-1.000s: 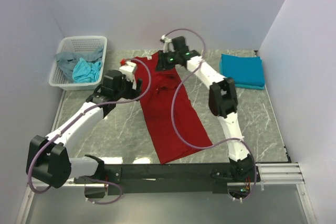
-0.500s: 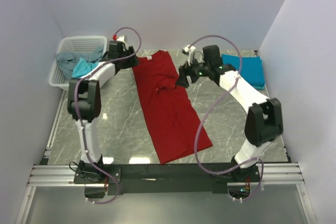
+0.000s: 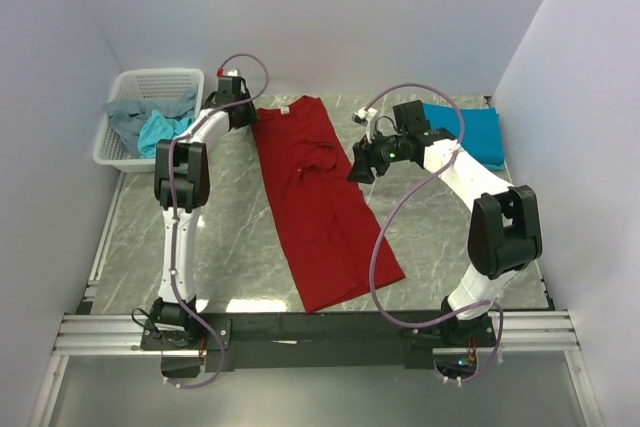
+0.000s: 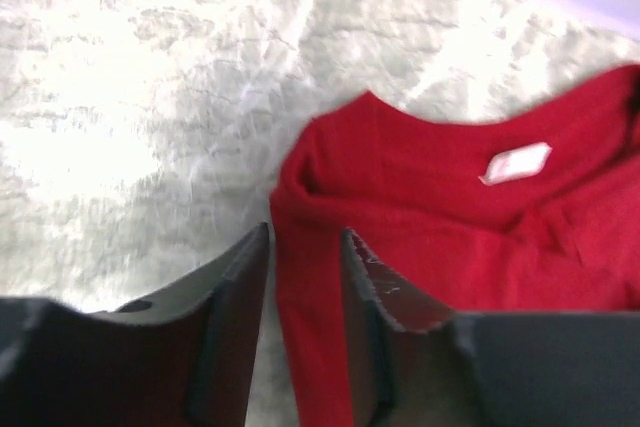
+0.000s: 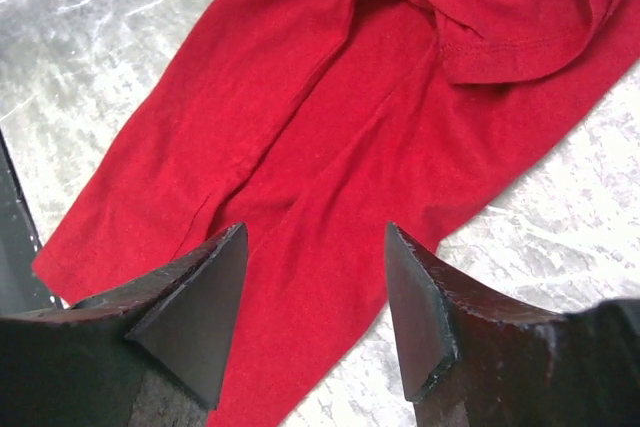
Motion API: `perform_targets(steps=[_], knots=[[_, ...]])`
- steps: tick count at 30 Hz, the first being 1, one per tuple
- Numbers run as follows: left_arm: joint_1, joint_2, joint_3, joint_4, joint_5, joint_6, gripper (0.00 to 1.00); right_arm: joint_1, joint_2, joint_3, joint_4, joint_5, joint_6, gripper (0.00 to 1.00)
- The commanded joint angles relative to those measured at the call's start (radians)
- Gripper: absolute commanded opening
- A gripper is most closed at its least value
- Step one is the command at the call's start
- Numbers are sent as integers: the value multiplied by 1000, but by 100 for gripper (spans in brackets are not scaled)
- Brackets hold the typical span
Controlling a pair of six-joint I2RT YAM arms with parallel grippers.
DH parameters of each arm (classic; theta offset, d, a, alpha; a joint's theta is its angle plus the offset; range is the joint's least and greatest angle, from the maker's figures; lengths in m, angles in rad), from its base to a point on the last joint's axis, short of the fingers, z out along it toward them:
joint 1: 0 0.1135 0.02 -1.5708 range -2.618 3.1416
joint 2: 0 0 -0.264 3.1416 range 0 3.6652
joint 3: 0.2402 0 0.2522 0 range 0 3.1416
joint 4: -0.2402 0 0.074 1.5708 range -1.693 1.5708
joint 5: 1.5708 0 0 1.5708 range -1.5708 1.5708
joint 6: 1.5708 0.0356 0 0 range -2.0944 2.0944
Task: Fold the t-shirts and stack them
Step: Fold the tshirt
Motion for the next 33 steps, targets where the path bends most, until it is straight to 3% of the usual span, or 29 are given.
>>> perform_targets(steps=[1,4,6,7,12,16,28,31,33], knots=[[10,67,89,-48,-22,-28,38,-2,-8,53,-33,-33,-33,63],[21,92,123,-51,17,-42,24,-2,-23,39,-38,-2,-59,63],[27,92,123,-49,18,-51,4,-4,-22,41,-48,12,-72,63],[36,79,118,-51,8,-54,0,-2,-20,44,-54,19,-75,63],[56,26,89,-38,-52,-50,0,-5,15,50,-45,177,-61,63],[65,46,137,-81,-52,-39,0,-10,138,108,-106,340,-20,63],[82,88,180,-87,-28,-53,0,-16,362,193,-275,251,34,63],[83,100,201,-97,-20,-61,0,-16,393,200,-294,219,43,57],[90,108,204,-95,-11,-71,0,-16,419,216,-317,188,37,46]])
